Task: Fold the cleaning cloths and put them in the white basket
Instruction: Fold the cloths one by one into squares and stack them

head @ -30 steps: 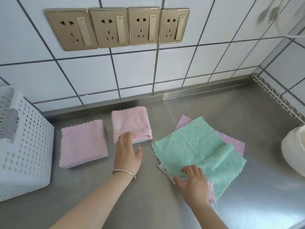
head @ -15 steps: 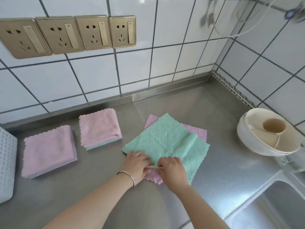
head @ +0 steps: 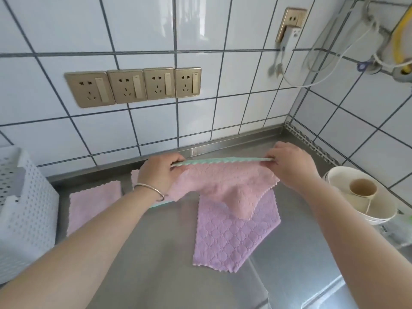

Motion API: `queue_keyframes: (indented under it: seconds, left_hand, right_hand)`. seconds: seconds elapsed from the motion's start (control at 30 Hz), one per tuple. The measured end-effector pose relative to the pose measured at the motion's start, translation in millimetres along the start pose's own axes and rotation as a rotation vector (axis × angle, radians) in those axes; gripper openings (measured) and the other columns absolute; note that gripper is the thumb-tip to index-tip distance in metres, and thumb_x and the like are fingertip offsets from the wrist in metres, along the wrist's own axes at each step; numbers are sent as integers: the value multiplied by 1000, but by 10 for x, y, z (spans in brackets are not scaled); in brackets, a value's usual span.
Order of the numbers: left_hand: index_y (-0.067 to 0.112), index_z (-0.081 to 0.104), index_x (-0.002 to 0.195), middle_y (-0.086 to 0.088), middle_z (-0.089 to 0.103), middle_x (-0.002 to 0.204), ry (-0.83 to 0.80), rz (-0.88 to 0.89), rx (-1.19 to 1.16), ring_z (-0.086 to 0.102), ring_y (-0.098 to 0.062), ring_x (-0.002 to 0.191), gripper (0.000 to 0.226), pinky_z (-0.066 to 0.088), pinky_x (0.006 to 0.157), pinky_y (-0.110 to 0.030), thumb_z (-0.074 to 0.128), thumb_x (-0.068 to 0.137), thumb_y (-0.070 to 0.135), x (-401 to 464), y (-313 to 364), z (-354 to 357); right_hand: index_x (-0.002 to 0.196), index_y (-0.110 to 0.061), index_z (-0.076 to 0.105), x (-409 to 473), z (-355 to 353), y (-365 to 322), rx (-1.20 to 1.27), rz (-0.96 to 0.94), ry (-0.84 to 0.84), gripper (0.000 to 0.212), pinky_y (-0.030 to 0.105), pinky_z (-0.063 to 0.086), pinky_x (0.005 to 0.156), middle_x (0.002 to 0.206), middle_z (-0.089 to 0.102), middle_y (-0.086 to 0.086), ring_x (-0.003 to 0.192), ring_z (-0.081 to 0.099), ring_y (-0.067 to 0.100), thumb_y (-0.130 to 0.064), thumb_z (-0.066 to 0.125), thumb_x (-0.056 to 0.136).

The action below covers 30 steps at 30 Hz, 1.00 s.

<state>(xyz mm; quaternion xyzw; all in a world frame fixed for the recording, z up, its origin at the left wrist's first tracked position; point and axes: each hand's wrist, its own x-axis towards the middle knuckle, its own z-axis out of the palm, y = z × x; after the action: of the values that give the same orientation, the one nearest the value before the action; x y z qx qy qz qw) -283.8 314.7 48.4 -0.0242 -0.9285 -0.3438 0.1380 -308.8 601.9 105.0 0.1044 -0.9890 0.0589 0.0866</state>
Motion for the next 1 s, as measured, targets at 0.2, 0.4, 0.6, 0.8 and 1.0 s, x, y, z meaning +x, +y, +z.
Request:
queue_keyframes:
  seconds: [0.2,0.4,0.6,0.8,1.0]
  left_hand:
    - [25,72,83,28,65,74,40,-157,-117,60,4,82,12,35,69,5,68,80,14,-278,-459,-1182]
    - [37,63,59,27,61,62,118,-158,-32,52,7,60,27,33,56,-2,71,77,19,-1297,-623,-2008]
    - [63,62,85,23,70,77,-144,-309,-46,61,-1,64,38,45,65,-15,57,86,25,-2543,-881,-1927]
    - [60,59,79,25,67,76,-477,-526,-34,55,12,68,51,37,66,-3,50,92,12,-3368,-1407,-1367]
    - [31,58,70,25,49,53,-819,-630,-34,40,5,55,20,30,57,-11,48,87,29,-3655,-1649,-1031]
  right_hand:
    - [88,-13,65,52,-88,-861,419,4,65,11,37,47,64,75,64,6,77,58,30,-18,55,89]
    - [98,-15,64,-428,-37,-1480,539,-187,1,20,22,39,55,68,59,-4,62,53,12,-3,50,89]
    - [118,-32,62,-1105,580,-1506,482,-421,-592,40,-1,34,83,126,51,-21,114,55,0,-4,48,93]
    - [101,-53,64,-1764,1439,-1609,287,-438,-993,47,3,31,86,126,58,-14,120,51,4,-10,47,93]
    - [39,-31,45,-1929,1561,-1598,148,-374,-1193,49,16,25,50,42,45,-18,45,37,-2,-13,48,85]
